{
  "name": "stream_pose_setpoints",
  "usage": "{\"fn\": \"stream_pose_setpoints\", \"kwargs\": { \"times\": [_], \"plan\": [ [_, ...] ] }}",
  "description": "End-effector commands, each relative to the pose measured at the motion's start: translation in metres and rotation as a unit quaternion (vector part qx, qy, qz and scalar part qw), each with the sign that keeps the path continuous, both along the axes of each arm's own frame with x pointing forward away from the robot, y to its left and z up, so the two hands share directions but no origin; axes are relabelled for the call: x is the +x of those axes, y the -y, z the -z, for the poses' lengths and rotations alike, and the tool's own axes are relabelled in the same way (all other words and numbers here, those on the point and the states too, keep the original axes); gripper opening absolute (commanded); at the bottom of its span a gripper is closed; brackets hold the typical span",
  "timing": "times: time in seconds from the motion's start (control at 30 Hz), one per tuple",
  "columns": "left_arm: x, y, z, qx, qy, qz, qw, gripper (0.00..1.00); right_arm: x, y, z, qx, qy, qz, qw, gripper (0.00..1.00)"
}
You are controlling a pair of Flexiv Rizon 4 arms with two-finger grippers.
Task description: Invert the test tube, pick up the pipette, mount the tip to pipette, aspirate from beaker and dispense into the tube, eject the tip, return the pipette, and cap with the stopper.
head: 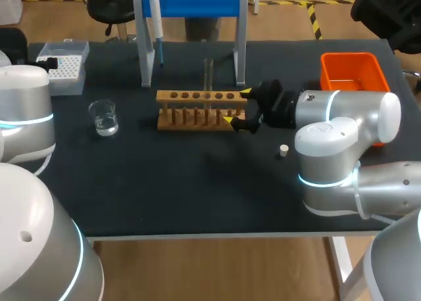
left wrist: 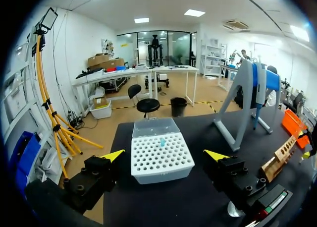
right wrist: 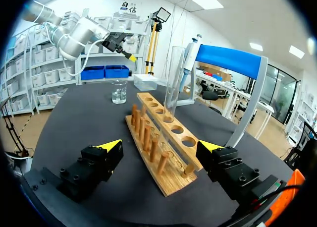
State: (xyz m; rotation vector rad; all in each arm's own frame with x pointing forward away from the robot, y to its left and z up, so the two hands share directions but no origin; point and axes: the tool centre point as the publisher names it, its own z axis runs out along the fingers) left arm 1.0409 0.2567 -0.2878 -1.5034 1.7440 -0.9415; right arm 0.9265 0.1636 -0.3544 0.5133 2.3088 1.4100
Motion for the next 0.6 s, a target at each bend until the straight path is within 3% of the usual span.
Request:
{"fn": "stream_pose_setpoints", "kwargs": {
  "times": [0.03,0.6],
  "plan": [
    [0.014,0.0,0.009,0.001,0.001,0.004,1.0,1.0,0.0,0.0,0.0,0.0,0.0,0.0,1.0,1.0],
    [0.026,0.009,0.028,-0.017,0.006,0.019,1.0,1.0,0.0,0.0,0.0,0.0,0.0,0.0,1.0,1.0]
  ]
}}
